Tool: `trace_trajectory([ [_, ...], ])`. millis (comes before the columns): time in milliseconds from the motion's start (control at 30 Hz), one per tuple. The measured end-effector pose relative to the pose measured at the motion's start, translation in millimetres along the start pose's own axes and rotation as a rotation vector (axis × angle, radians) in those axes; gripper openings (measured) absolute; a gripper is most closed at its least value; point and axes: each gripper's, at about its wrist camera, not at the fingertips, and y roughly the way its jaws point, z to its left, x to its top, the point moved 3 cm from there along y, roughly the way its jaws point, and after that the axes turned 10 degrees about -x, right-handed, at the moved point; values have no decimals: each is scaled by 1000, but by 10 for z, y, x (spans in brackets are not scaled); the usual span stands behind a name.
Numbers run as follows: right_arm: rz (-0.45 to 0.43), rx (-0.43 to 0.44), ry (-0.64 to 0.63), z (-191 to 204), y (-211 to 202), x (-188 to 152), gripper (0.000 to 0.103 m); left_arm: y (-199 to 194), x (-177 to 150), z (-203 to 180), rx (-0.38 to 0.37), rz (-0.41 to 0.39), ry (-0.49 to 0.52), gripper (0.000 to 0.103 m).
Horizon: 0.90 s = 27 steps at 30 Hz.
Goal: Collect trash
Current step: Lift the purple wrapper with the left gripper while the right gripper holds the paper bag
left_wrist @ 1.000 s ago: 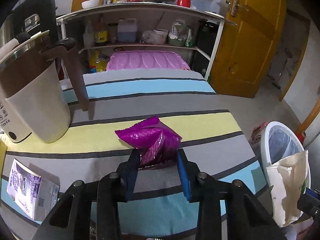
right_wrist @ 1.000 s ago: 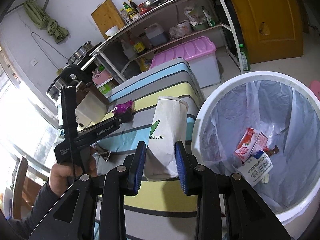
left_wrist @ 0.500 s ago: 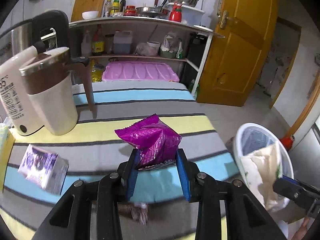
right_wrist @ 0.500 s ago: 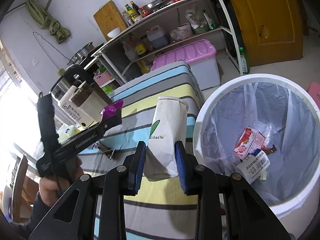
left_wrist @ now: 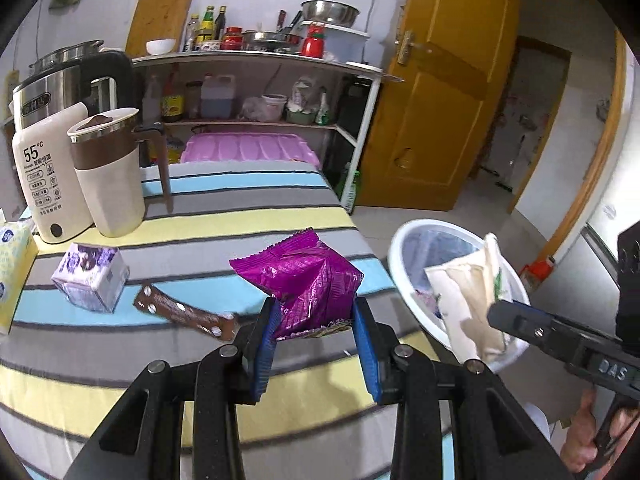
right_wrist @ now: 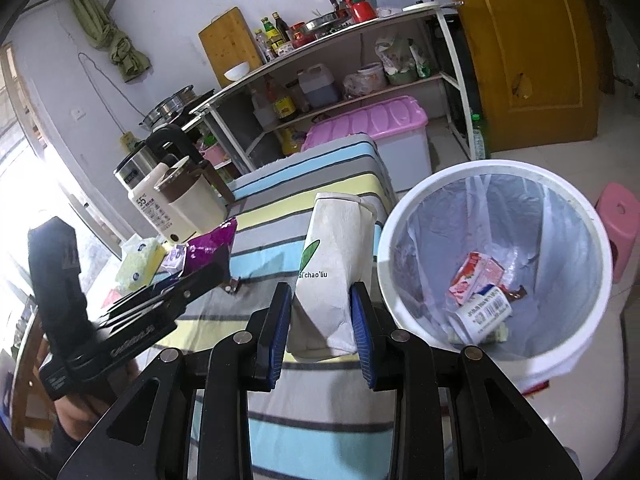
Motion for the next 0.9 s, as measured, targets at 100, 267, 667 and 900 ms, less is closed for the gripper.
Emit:
trace_trajectory([
  [100, -8, -17, -6, -41, -75, -43, 31, -48, -66, -126, -21, 8, 17, 37],
  [267, -17, -41, -4, -115, -150, -84, 31, -40, -127, -276, -49, 20, 40, 37],
  [667, -31, -92, 17, -413, -215, -45, 31, 191, -46, -609, -98, 39, 93, 37],
  [900, -35, -139, 30, -653, -211, -21, 32, 422, 35, -835, -137, 58, 134, 37],
])
